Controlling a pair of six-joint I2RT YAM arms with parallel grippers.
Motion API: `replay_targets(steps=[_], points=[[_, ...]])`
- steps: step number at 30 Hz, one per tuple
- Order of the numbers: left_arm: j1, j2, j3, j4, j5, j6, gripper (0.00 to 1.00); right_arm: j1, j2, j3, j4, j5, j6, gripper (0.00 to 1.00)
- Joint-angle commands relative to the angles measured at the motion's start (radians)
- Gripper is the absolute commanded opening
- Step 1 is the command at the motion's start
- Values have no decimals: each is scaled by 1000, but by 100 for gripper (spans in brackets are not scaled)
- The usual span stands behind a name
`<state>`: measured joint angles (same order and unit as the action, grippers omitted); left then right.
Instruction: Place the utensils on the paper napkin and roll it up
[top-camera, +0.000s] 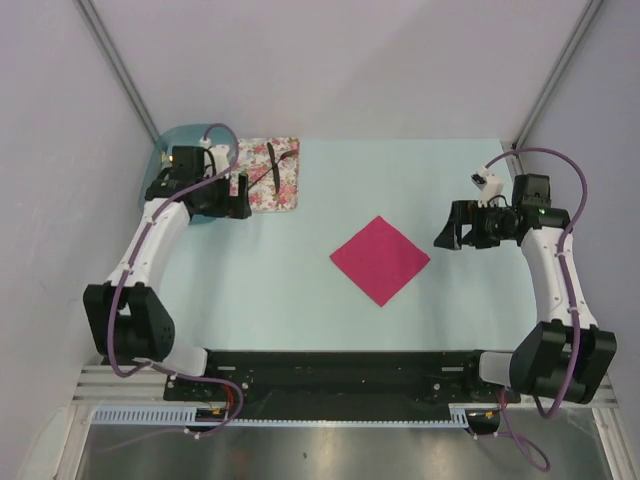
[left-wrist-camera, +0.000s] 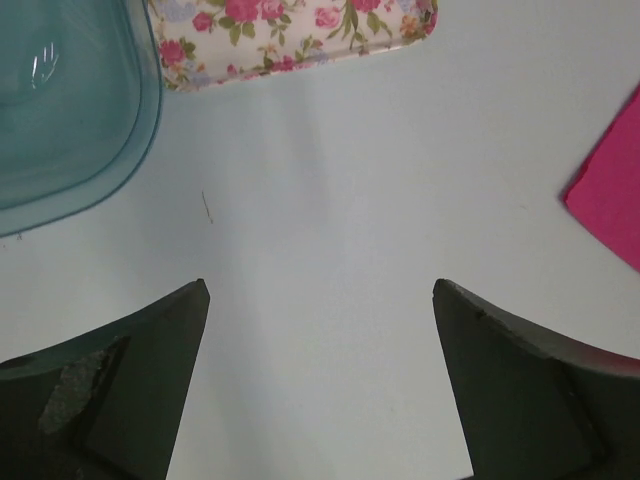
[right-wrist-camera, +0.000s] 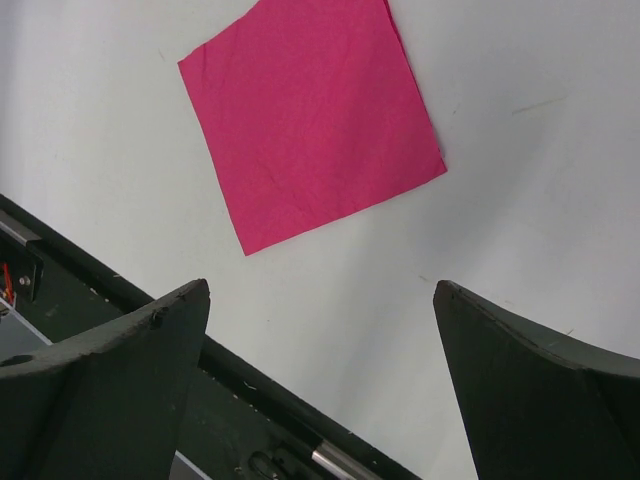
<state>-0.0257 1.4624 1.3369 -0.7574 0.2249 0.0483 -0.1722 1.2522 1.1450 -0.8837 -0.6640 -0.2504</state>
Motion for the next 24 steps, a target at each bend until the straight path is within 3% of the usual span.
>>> replay_targets(steps=[1, 6, 11, 15, 20, 24], points=[[-75, 70, 54, 164, -125, -27, 100, -6, 59, 50, 20, 18, 22, 100], [-114, 307, 272, 115, -183, -42, 100, -6, 124, 76, 28, 49, 48, 100], [-115, 398, 367, 159, -118, -123, 100, -6, 101, 76, 44, 50, 69, 100], [-118, 433, 375, 193, -102, -52, 100, -1, 62, 44, 74, 64, 85, 100], [-109, 530, 513, 127, -124, 62, 100, 7, 44, 39, 52, 55, 89, 100], [-111, 601, 570, 133, -116, 52, 100, 5, 58, 55, 58, 47, 111, 100]])
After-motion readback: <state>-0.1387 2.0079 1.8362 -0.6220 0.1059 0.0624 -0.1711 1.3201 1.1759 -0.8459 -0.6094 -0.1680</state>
